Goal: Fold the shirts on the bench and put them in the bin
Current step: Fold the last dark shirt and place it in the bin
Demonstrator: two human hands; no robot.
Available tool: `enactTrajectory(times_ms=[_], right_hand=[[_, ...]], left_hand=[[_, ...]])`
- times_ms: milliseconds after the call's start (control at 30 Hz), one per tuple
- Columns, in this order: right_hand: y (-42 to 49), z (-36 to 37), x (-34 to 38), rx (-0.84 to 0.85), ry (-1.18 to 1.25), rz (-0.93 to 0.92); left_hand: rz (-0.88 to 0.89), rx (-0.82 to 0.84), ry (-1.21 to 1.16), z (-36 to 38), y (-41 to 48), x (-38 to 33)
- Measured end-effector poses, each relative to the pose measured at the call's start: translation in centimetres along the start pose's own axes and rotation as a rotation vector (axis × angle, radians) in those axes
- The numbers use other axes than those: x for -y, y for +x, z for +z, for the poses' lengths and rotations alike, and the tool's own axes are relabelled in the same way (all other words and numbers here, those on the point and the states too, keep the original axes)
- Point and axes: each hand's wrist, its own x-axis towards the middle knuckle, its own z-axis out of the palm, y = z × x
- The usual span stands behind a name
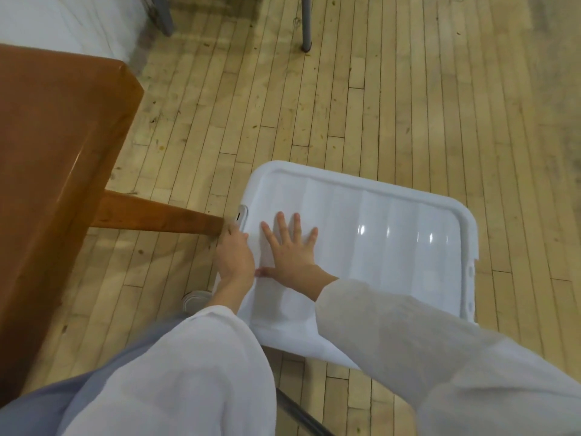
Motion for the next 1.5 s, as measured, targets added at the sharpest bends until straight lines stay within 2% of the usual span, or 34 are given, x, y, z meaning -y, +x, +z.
enactTrajectory(times_ms=[167, 267, 333, 400, 500, 567, 667, 733, 833, 933, 1033, 1133, 1167, 1333, 1500], right_hand=[[-0.8, -1.0, -1.4, -0.017, 0.194, -0.061], [-3.5, -1.4, -5.3, -0.111, 0.517, -0.054], [-6.3, -1.0, -9.2, -0.165, 0.601, 0.035], [-9.1, 0.1, -13.6, -0.238, 0.598, 0.152], [-14.1, 2.5, -20.3, -0.377, 0.646, 0.412], [-17.0, 4.1, -23.6, -0.443, 0.74, 0.564], [-20.4, 5.4, -26.5, -0.488, 1.063, 0.743], [-20.7, 6.2, -27.5, -0.412, 1.173, 0.785], [-20.6, 7.2, -28.5, -0.242, 1.42, 0.764], [-20.9, 7.7, -29.3, -0.263, 1.671, 0.747], [-20.7, 7.8, -28.9, -0.35, 1.609, 0.741], [-20.2, 8.3, -27.5, -0.361, 1.224, 0.81], [-20.0, 8.5, -27.0, -0.379, 1.187, 0.806], [-19.7, 8.5, -26.1, -0.416, 1.336, 0.777], [-19.5, 8.1, -25.8, -0.364, 1.106, 0.815]], left_hand=[[-0.018, 0.149, 0.102, -0.5, -0.5, -1.3], [0.128, 0.266, 0.258, -0.9, -2.8, -4.8], [0.292, 0.377, 0.319, -0.8, -4.5, -7.4], [0.434, 0.56, 0.313, 0.0, -6.5, -9.8], [0.545, 0.816, 0.304, 1.8, -11.0, -13.8], [0.588, 0.912, 0.299, 3.2, -14.3, -16.2], [0.663, 0.956, 0.339, 5.4, -18.5, -19.2], [0.702, 0.966, 0.418, 6.5, -20.0, -19.9], [0.715, 0.97, 0.534, 6.9, -20.6, -20.2], [0.677, 0.991, 0.517, 6.7, -20.3, -20.4], [0.655, 1.002, 0.5, 6.6, -20.1, -20.5], [0.653, 0.997, 0.506, 6.6, -20.2, -20.3], [0.654, 0.994, 0.503, 6.7, -20.1, -20.2], [0.676, 0.988, 0.512, 6.5, -20.2, -19.8], [0.694, 0.982, 0.495, 6.7, -20.3, -19.3]])
